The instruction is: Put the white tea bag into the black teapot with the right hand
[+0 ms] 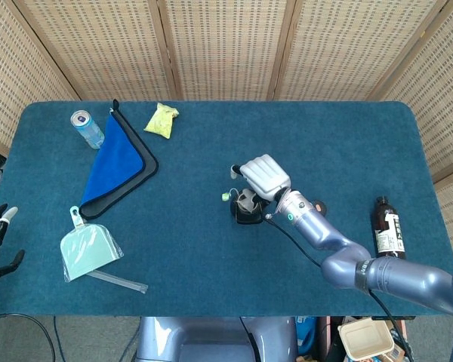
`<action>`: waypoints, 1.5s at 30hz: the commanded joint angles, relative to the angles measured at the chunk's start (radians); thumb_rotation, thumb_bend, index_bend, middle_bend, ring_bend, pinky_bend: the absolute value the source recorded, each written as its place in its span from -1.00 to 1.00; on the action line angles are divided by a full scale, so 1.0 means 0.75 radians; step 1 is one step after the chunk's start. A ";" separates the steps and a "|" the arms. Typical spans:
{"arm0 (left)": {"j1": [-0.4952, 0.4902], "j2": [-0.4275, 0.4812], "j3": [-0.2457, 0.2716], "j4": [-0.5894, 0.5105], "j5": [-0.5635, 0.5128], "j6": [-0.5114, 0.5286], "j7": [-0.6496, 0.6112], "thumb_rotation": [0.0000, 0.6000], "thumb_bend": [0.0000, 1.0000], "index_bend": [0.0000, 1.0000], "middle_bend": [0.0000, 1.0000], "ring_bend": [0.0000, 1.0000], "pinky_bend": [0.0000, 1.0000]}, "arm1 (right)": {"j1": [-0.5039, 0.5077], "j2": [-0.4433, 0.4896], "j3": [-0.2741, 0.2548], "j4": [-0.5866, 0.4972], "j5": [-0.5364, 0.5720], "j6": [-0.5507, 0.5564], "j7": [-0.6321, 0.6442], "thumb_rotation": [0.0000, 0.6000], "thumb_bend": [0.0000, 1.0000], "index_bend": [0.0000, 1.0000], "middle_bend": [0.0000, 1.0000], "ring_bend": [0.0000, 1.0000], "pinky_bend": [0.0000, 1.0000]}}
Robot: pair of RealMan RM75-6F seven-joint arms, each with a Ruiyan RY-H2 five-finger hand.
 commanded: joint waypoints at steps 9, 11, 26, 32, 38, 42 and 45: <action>-0.001 0.004 0.000 -0.012 0.000 -0.002 0.012 1.00 -0.23 -0.96 -1.00 -1.00 -1.00 | 0.008 0.027 -0.025 -0.023 0.013 -0.040 -0.005 1.00 0.18 -0.51 0.73 0.83 0.89; -0.002 0.005 -0.002 -0.013 -0.001 -0.002 0.013 1.00 -0.23 -0.96 -1.00 -1.00 -1.00 | 0.012 0.051 -0.037 -0.045 0.021 -0.070 -0.006 0.99 0.22 -0.51 0.74 0.83 0.89; -0.016 0.033 -0.016 -0.058 0.010 0.012 0.057 1.00 -0.23 -0.96 -1.00 -1.00 -1.00 | 0.113 0.195 -0.146 -0.098 0.115 -0.355 0.021 -1.00 1.00 -0.51 1.00 1.00 1.00; -0.022 0.035 -0.016 -0.074 0.013 0.008 0.072 1.00 -0.23 -0.96 -1.00 -1.00 -1.00 | 0.163 0.202 -0.194 -0.077 0.152 -0.412 0.039 -1.00 1.00 -0.51 1.00 1.00 1.00; -0.023 0.035 -0.014 -0.078 0.012 0.005 0.078 1.00 -0.23 -0.96 -1.00 -1.00 -1.00 | 0.203 0.181 -0.231 -0.051 0.171 -0.435 0.057 -1.00 1.00 -0.52 1.00 1.00 1.00; -0.023 0.035 -0.012 -0.078 0.009 0.001 0.079 1.00 -0.23 -0.96 -1.00 -1.00 -1.00 | 0.229 0.161 -0.250 -0.031 0.183 -0.441 0.073 -1.00 1.00 -0.53 1.00 1.00 1.00; -0.023 0.034 -0.010 -0.078 0.009 -0.001 0.077 1.00 -0.23 -0.96 -1.00 -1.00 -1.00 | 0.250 0.145 -0.269 -0.020 0.185 -0.450 0.077 -1.00 1.00 -0.55 1.00 1.00 1.00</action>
